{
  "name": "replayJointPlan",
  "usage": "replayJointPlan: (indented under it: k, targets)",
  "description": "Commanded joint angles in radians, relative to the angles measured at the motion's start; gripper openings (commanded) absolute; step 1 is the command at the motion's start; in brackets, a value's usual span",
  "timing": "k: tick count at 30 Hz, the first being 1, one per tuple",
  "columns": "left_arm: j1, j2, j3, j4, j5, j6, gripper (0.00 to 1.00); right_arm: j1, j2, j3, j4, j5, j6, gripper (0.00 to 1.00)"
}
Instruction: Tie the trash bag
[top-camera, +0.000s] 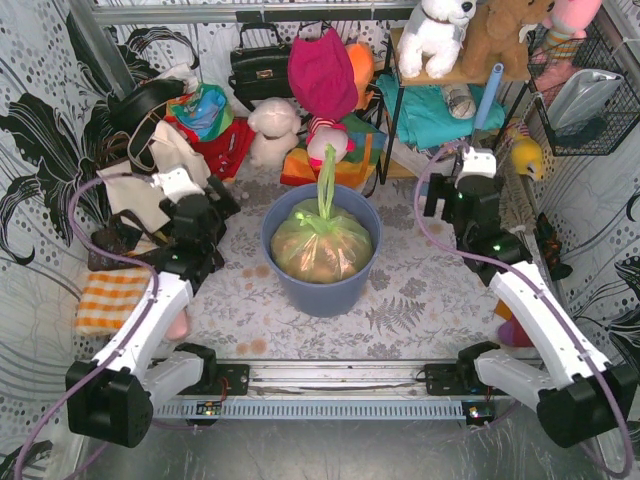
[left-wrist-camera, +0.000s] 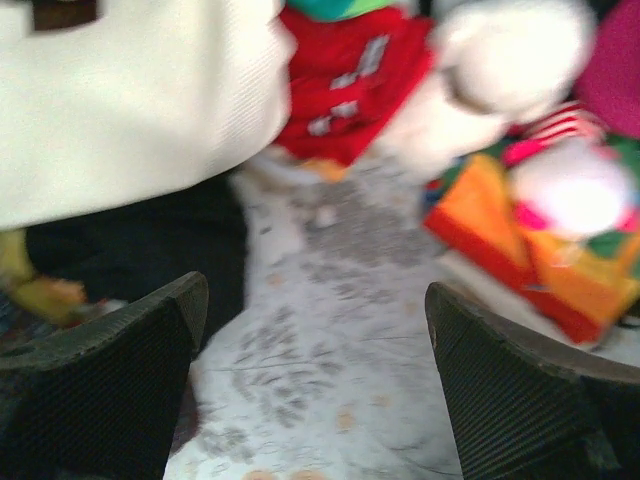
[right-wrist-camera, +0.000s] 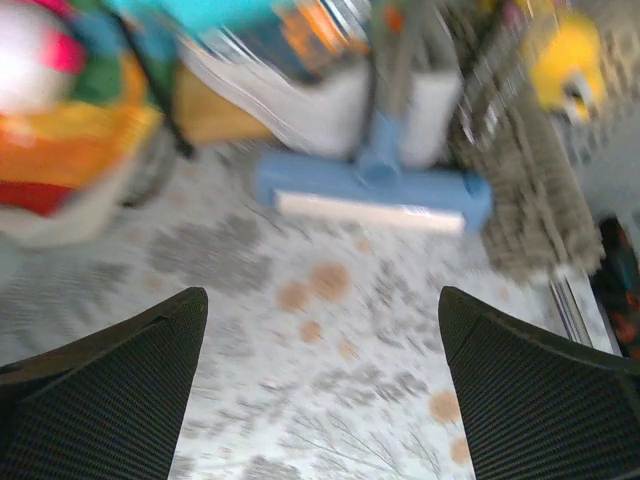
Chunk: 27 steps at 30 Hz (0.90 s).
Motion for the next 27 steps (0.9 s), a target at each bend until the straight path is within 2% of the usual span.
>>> replayJointPlan:
  k: [1, 4, 9, 14, 16, 17, 19, 21, 23, 26, 27]
  targets:
    - [0.005, -0.028, -0.162, 0.241, -0.243, 0.054, 0.98, -0.142, -0.021, -0.198, 0.160, -0.007, 0.032, 0.97]
    - [0.005, -0.015, -0.272, 0.348, -0.334, 0.062, 0.98, -0.196, 0.002, -0.387, 0.321, 0.024, 0.006, 0.97]
    - [0.006, 0.031, -0.485, 0.642, -0.393, 0.095, 0.98, -0.232, 0.084, -0.630, 0.674, 0.102, -0.063, 0.97]
    - [0.009, 0.173, -0.645, 1.020, -0.383, 0.184, 0.98, -0.245, 0.225, -0.754, 1.013, 0.135, -0.135, 0.97]
    - [0.012, 0.198, -0.638, 1.054, -0.314, 0.209, 0.98, -0.247, 0.284, -0.762, 1.129, 0.146, -0.166, 0.97]
    - [0.017, 0.219, -0.641, 1.118, -0.291, 0.223, 0.98, -0.248, 0.295, -0.758, 1.132, 0.137, -0.166, 0.97]
    - [0.024, 0.282, -0.655, 1.229, -0.254, 0.244, 0.98, -0.254, 0.326, -0.772, 1.243, 0.119, -0.172, 0.97]
    - [0.034, 0.354, -0.637, 1.273, -0.225, 0.269, 0.98, -0.257, 0.357, -0.772, 1.301, 0.087, -0.178, 0.97]
    - [0.038, 0.360, -0.599, 1.178, -0.153, 0.266, 0.98, -0.260, 0.400, -0.784, 1.376, 0.046, -0.176, 0.97]
    - [0.043, 0.388, -0.597, 1.206, -0.052, 0.301, 0.98, -0.263, 0.458, -0.812, 1.495, -0.009, -0.204, 0.97]
    - [0.049, 0.389, -0.603, 1.215, -0.026, 0.305, 0.98, -0.264, 0.454, -0.809, 1.483, -0.015, -0.205, 0.97]
